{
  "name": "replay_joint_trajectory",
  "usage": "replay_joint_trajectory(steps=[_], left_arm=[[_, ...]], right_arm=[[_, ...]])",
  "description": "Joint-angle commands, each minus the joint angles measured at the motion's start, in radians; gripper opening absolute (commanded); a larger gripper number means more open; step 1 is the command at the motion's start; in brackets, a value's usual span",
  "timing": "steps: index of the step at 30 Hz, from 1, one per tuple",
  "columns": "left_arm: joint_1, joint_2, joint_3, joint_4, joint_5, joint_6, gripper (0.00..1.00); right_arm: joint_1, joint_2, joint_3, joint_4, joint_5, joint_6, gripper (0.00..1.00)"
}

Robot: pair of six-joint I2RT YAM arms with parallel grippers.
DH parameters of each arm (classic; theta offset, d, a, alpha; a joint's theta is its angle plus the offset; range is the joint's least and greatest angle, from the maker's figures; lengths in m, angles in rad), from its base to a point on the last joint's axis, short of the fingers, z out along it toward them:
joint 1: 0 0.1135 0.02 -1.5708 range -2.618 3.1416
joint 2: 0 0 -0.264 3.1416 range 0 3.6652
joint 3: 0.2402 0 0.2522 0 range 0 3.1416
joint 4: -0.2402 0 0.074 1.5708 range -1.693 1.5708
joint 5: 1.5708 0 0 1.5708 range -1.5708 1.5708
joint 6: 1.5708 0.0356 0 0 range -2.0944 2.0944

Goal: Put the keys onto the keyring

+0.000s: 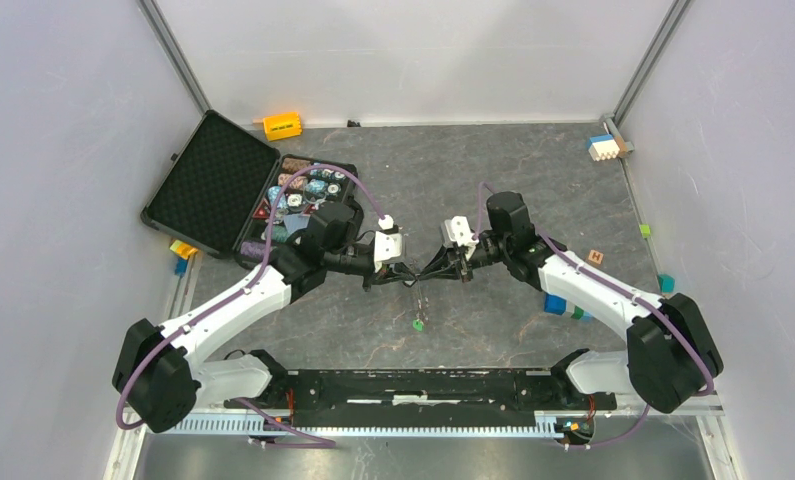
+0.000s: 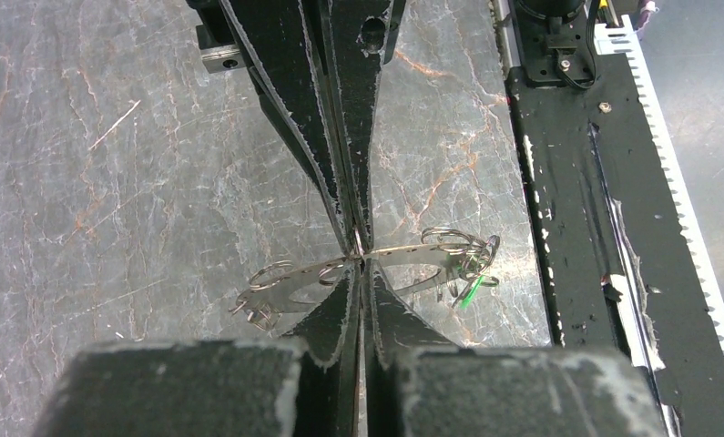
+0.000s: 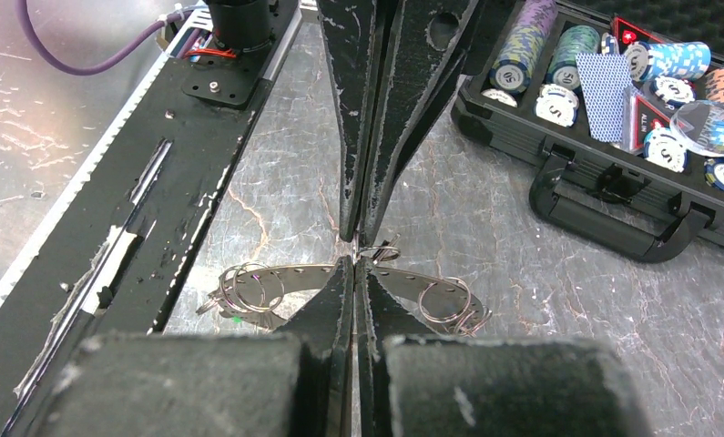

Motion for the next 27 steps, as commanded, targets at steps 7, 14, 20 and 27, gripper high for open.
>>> replay_joint_trajectory(steps=[7, 14, 20, 27], left_arm=[[0.001, -0.024, 0.031, -0.027, -0.012, -0.005, 0.02], [-0.029, 0.020, 0.113, -0.118, -0.113, 0.015, 0.02], [-0.035, 0.026, 0.150, -0.122, -0.142, -0.004, 0.02], [-0.051, 0.037, 0.174, -0.162, -0.162, 0.025, 0.02]], right_arm=[[0.004, -0.028, -0.016, 0.063, 0.028, 0.006, 0.01], [0.007, -0.028, -0.025, 0.073, 0.050, 0.015, 0.09], [0.007, -0.042, -0.044, 0.080, 0.059, 0.012, 0.10], [0.007, -0.051, -0.039, 0.082, 0.048, 0.021, 0.16]])
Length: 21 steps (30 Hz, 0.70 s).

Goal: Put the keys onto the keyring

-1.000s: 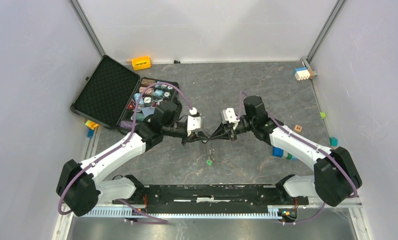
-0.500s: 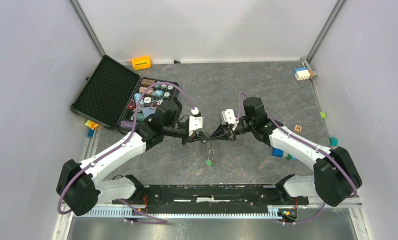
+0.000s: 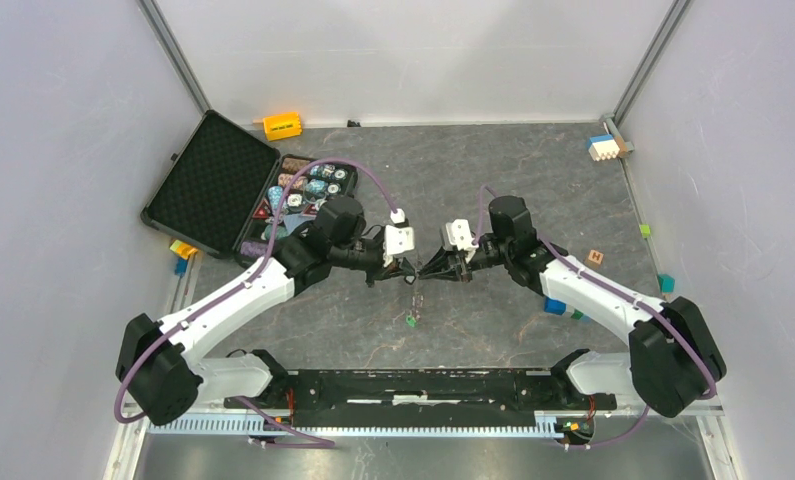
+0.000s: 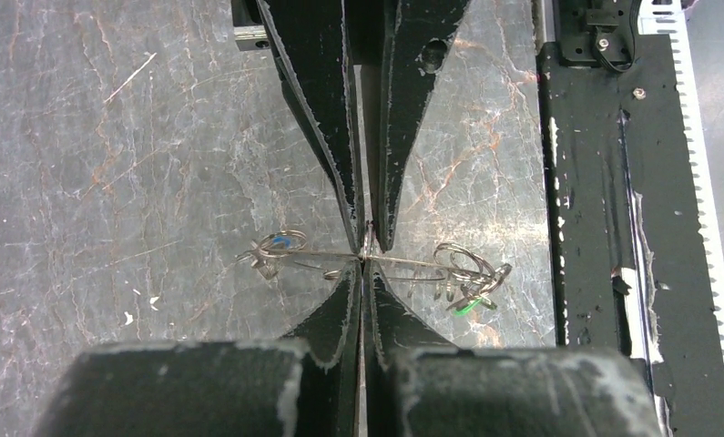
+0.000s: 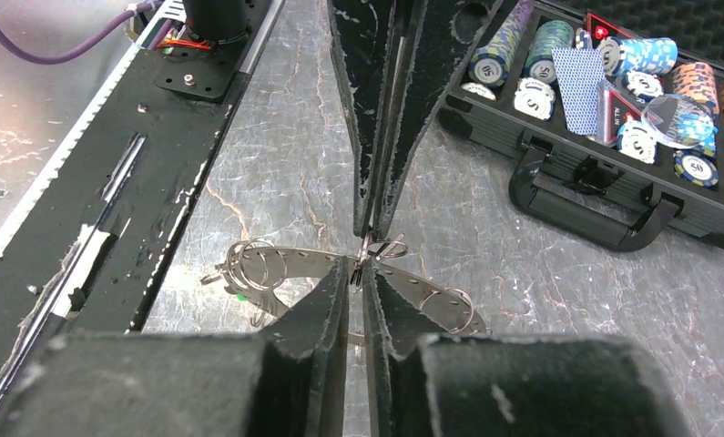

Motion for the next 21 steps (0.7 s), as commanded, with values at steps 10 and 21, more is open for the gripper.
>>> replay_joint_trajectory(steps=[10, 21], left_arm=[[-0.036, -0.003, 0.060, -0.039, -0.070, 0.067, 0.02], [-0.056, -0.005, 0.056, -0.019, -0.093, 0.049, 0.02]], right_arm=[[0.000, -0.049, 0.045, -0.033, 0.004, 0.006, 0.27], [0.002, -0.020, 0.024, 0.076, -0.003, 0.125, 0.26]])
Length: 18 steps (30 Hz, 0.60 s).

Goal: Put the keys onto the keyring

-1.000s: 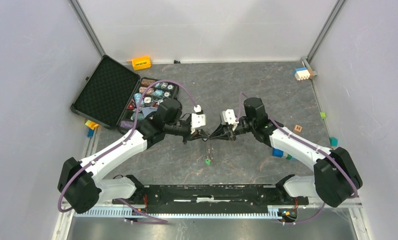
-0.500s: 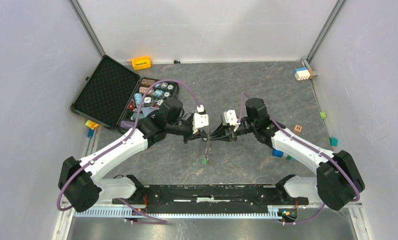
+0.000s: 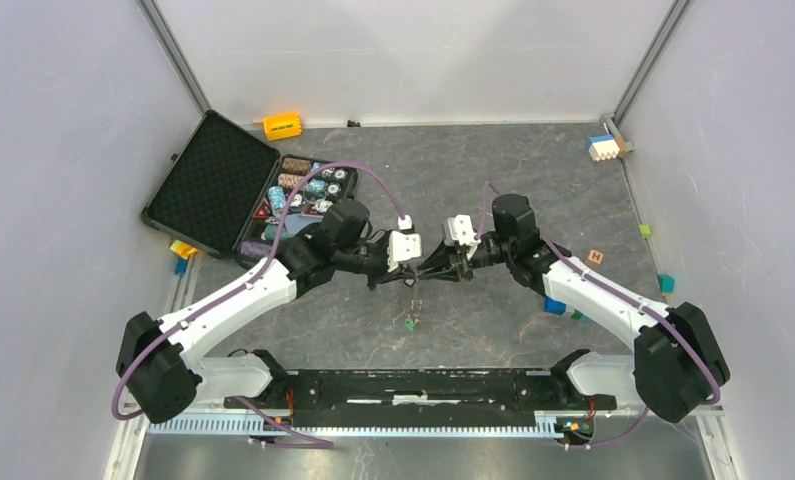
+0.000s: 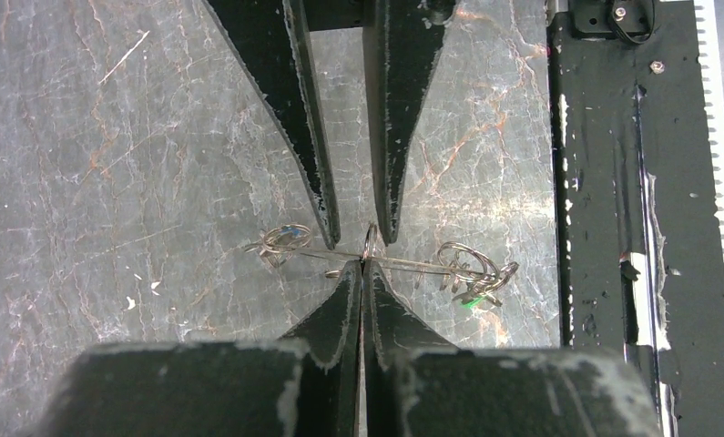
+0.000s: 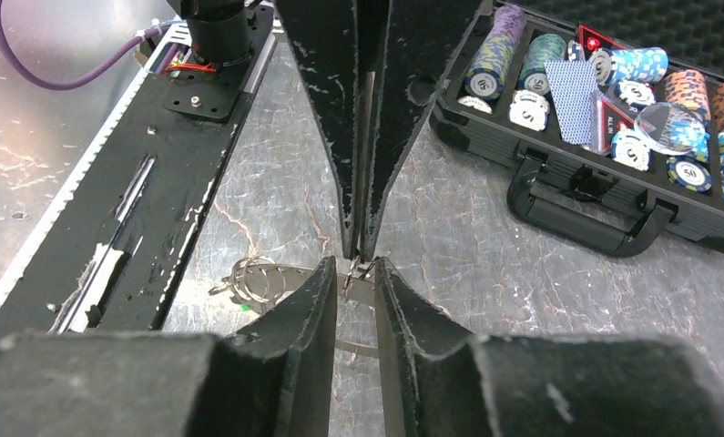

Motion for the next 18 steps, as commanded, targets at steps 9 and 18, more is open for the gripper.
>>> replay_joint_trajectory(steps=[9, 18], left_arm=[[-0.010, -0.016, 0.022, 0.070, -0.026, 0.003, 0.02], [-0.010, -0.021, 0.024, 0.075, -0.022, -0.010, 0.02]], right_arm=[[0.004, 0.012, -0.014, 0.082, 0.008, 0.064, 0.27], [0.011, 0.030, -0.015, 0.090, 0.018, 0.069, 0.20]])
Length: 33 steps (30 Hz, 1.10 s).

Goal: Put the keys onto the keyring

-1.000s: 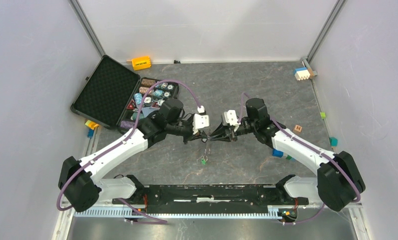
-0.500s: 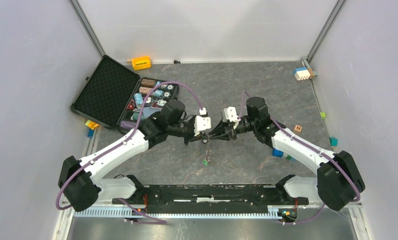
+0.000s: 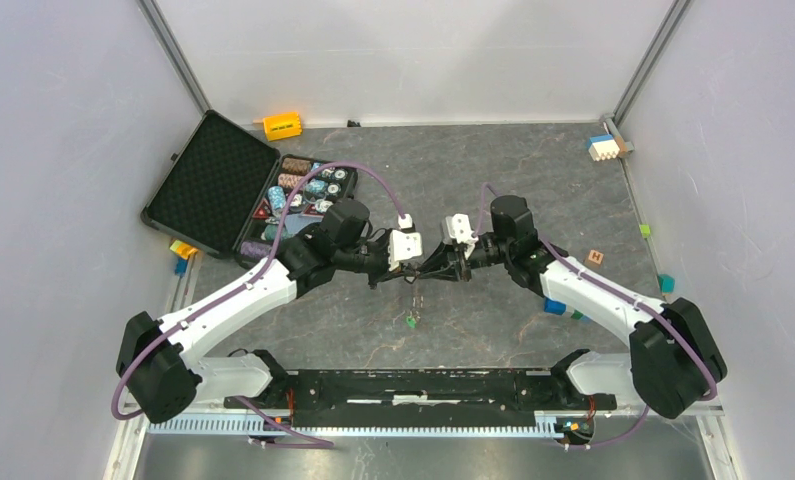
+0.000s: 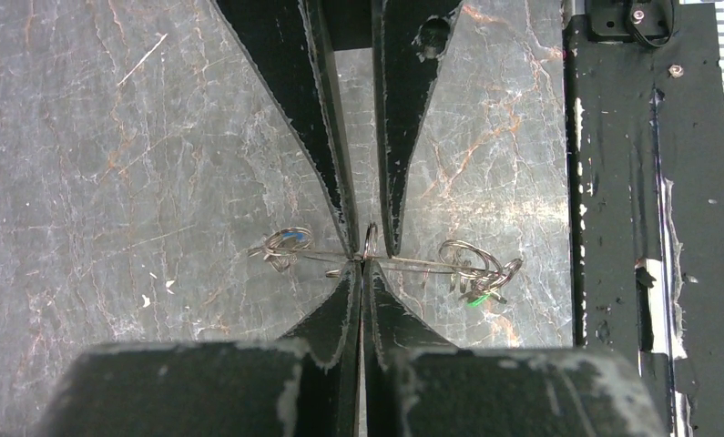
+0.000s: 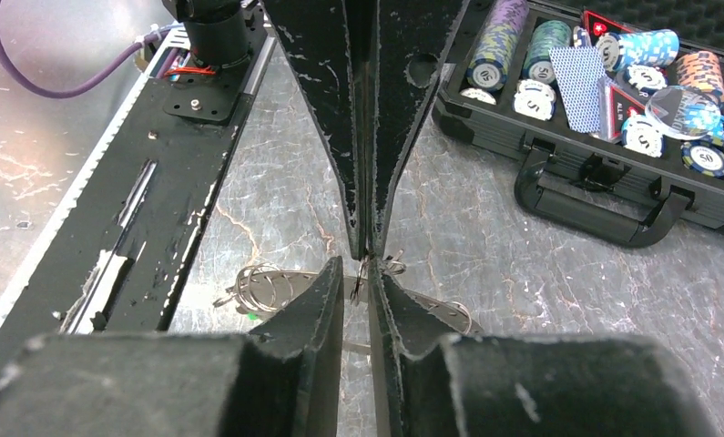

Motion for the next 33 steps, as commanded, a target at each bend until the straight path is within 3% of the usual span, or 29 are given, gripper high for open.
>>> replay_joint_trajectory(steps=[1, 6, 13, 19, 25, 31, 33], left_arm=[[-0.004, -0.021, 0.022, 0.057, 0.005, -0.009, 0.02], [-0.004, -0.022, 0.021, 0.057, 0.018, -0.016, 0.02], [0.022, -0.043, 0.010, 0.077, 0.094, -0.041, 0.02], [0.104, -0.053, -0.009, 0.116, 0.254, -0.099, 0.17], [0.130, -0.061, -0.028, 0.151, 0.298, -0.131, 0.29], [0.138, -0.062, -0.058, 0.183, 0.309, -0.145, 0.27], [0.138, -0.059, -0.068, 0.187, 0.317, -0.137, 0.26]], right_arm=[[0.007, 0.013, 0.001, 0.042, 0.014, 0.019, 0.17], [0.010, 0.026, 0.002, 0.063, 0.033, 0.047, 0.00], [0.007, 0.010, -0.014, 0.140, 0.029, 0.102, 0.00], [0.000, -0.002, -0.035, 0.242, -0.012, 0.186, 0.00], [-0.019, -0.007, -0.089, 0.443, -0.054, 0.347, 0.00], [-0.037, -0.005, -0.157, 0.740, -0.077, 0.567, 0.00], [-0.040, -0.001, -0.158, 0.770, -0.078, 0.590, 0.00]])
